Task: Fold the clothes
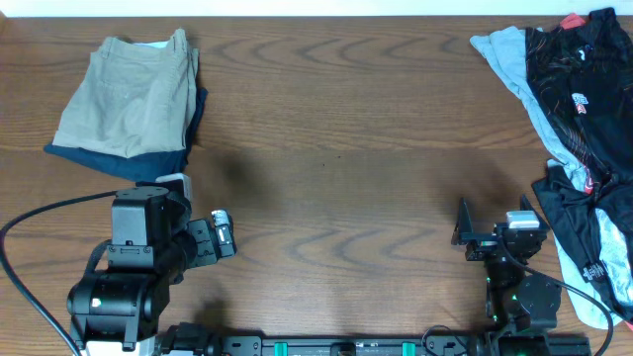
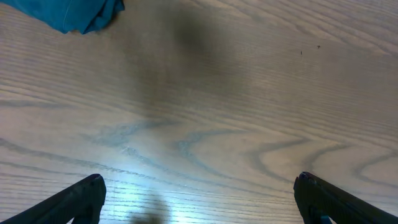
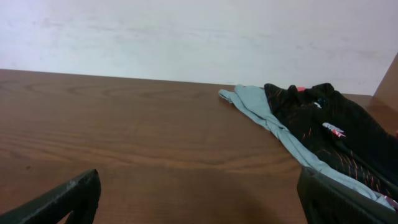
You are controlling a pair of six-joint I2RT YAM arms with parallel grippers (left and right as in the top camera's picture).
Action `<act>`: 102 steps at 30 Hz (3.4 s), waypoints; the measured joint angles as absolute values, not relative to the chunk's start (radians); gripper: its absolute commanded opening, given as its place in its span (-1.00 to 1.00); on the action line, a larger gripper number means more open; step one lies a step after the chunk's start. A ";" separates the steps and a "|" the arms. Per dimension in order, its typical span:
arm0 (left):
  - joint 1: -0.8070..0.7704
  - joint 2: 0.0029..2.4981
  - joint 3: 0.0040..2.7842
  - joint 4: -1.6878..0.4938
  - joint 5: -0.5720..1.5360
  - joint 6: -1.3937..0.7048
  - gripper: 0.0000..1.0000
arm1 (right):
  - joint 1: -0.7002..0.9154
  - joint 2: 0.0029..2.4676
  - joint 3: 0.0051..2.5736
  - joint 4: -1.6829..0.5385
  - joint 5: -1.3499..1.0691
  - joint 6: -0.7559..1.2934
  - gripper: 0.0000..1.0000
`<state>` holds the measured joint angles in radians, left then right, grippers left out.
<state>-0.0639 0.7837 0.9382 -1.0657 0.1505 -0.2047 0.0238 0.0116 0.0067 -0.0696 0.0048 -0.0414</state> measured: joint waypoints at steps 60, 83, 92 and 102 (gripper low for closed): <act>-0.064 0.009 0.017 -0.025 0.001 -0.081 0.96 | 0.024 0.012 0.007 -0.070 0.015 -0.041 0.98; -0.064 0.009 0.019 -0.027 0.000 -0.081 0.96 | 0.024 0.012 0.007 -0.070 0.015 -0.041 0.99; -0.064 0.009 0.019 -0.027 0.000 -0.081 0.96 | 0.024 0.012 0.007 -0.070 0.015 -0.041 0.99; -0.064 0.009 0.019 -0.027 0.001 -0.081 0.96 | 0.024 0.012 0.007 -0.070 0.016 -0.041 0.99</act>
<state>-0.0639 0.0093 0.0193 -0.0269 0.0006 -0.0807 0.0242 0.0116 0.0067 -0.0696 0.0158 -0.0414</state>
